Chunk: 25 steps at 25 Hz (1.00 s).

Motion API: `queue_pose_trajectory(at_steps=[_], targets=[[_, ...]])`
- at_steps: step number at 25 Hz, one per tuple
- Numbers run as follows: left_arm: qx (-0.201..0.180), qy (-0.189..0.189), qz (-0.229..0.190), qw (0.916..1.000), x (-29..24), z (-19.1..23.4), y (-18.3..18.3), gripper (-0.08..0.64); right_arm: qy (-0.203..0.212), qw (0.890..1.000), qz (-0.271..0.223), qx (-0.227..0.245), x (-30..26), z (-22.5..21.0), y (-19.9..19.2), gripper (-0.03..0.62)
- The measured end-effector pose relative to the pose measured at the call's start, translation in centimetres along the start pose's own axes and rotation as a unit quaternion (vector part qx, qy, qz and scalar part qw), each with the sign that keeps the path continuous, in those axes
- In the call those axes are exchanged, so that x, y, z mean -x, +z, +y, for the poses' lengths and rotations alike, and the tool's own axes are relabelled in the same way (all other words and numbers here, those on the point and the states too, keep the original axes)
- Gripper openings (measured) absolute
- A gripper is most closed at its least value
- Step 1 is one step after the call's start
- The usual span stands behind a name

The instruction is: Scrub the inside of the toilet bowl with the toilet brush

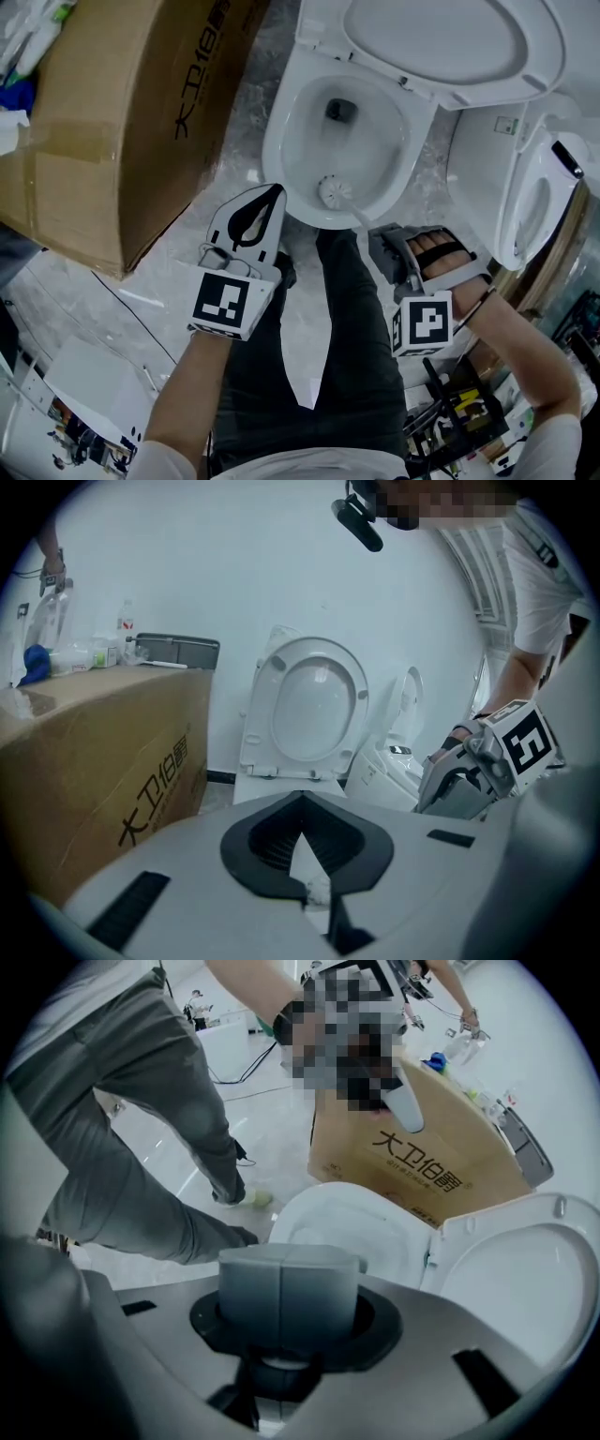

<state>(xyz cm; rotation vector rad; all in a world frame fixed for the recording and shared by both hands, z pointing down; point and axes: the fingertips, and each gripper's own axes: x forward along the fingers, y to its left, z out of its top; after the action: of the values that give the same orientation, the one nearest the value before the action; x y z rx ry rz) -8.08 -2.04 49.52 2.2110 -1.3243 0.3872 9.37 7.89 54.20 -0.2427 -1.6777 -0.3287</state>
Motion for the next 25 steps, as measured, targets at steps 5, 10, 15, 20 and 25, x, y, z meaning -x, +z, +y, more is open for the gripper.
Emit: queue_pose_trajectory(at_steps=[5, 10, 15, 20, 25], targets=[[0.003, 0.001, 0.004, 1.0000, 0.0, 0.1, -0.3, 0.009, -0.009, 0.996, -0.054, -0.065, 0.5, -0.9, 2.0, 0.156], [0.003, 0.002, 0.010, 0.9999, 0.0, 0.3, -0.8, 0.008, -0.017, 0.984, -0.100, -0.149, -0.2, -1.8, 2.4, 0.156], [-0.001, -0.003, 0.017, 0.9998, -0.4, 0.5, -1.0, 0.008, -0.026, 0.955, -0.150, -0.252, -1.3, -2.9, 2.1, 0.156], [-0.006, -0.006, 0.029, 0.9995, -1.1, 0.4, -1.6, 0.008, -0.048, 0.915, -0.200, -0.347, -2.5, -3.6, 1.6, 0.156], [-0.034, -0.018, 0.048, 0.9981, -2.0, 0.2, -2.0, 0.008, -0.075, 0.865, -0.238, -0.435, -3.9, -4.3, 1.1, 0.156]])
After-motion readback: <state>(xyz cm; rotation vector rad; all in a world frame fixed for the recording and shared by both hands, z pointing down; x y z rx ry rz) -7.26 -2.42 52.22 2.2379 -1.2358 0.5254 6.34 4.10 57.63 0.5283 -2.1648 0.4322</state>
